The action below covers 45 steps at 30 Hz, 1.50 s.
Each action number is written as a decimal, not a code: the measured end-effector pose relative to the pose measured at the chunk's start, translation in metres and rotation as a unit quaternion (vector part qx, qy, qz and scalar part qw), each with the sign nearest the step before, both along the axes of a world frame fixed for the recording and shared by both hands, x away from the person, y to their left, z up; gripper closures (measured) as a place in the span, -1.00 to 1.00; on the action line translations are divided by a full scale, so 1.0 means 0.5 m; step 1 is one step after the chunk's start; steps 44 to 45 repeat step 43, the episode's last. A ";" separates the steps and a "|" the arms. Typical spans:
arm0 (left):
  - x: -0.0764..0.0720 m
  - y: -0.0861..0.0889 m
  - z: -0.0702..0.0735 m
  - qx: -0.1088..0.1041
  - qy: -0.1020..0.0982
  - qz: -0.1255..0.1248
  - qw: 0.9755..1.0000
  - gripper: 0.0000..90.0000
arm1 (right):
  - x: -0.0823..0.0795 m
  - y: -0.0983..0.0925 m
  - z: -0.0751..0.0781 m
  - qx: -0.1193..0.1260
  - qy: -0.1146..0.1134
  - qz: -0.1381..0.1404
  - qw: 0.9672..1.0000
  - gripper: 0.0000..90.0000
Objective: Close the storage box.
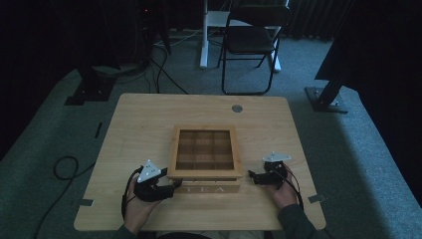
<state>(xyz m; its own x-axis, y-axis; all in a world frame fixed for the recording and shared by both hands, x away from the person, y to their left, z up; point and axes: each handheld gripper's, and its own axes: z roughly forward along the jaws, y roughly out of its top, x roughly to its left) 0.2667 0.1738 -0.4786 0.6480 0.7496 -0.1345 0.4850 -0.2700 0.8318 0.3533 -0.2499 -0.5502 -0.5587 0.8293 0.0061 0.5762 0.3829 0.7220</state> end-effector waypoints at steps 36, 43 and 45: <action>-0.014 0.077 -0.010 -0.060 0.004 0.084 0.995 -0.17 | 0.000 0.000 0.000 0.000 -0.001 0.001 1.000 -0.73; -0.001 0.093 -0.035 -0.058 0.021 0.108 0.992 -0.20 | 0.000 0.000 0.000 0.000 0.000 0.000 1.000 -0.73; -0.001 0.093 -0.035 -0.058 0.021 0.108 0.992 -0.20 | 0.000 0.000 0.000 0.000 0.000 0.000 1.000 -0.73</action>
